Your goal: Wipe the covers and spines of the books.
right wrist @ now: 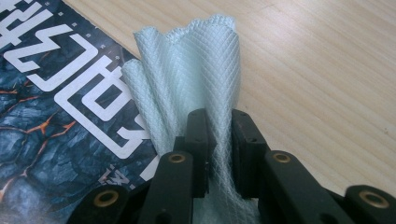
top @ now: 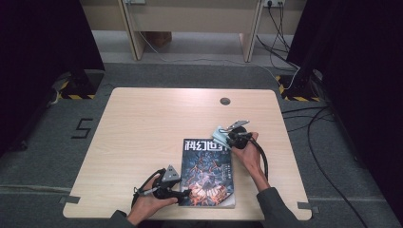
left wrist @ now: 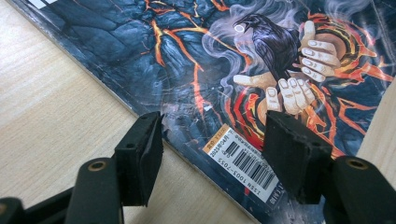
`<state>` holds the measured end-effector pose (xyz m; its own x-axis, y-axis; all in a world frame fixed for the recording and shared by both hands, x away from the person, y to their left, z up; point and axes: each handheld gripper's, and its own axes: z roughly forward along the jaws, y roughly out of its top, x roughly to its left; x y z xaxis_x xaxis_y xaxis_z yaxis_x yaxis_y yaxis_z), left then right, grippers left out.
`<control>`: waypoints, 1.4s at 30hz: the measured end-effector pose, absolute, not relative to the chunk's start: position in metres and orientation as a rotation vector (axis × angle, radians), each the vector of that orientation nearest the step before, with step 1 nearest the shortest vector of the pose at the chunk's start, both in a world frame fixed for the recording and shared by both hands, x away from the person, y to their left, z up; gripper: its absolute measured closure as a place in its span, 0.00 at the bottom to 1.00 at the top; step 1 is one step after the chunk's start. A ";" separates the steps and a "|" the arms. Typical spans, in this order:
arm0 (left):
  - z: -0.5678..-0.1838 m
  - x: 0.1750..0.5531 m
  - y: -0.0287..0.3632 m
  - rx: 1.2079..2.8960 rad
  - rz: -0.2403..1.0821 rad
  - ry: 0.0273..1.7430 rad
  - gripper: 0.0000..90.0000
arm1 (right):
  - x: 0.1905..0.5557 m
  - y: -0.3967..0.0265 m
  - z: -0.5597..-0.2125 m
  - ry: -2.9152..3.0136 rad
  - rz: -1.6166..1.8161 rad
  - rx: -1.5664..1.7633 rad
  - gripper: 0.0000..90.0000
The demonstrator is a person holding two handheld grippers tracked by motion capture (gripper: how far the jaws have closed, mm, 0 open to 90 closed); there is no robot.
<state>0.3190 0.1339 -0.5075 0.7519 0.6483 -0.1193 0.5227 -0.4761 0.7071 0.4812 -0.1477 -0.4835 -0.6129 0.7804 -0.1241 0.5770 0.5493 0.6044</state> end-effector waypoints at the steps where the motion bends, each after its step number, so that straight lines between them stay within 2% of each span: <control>1: -0.507 0.319 0.134 2.187 0.209 0.870 0.41 | 0.481 -0.147 -0.483 2.410 0.735 1.100 0.88; 22: -0.508 0.319 0.135 2.180 0.208 0.867 0.41 | 0.472 -0.067 -0.487 2.557 0.835 0.895 0.88; 28: -0.508 0.319 0.134 2.186 0.208 0.864 0.41 | 0.474 -0.086 -0.486 2.548 0.838 0.943 0.88; 42: -0.510 0.321 0.118 2.164 0.214 0.847 0.41 | 0.477 -0.171 -0.486 2.423 0.819 1.144 0.87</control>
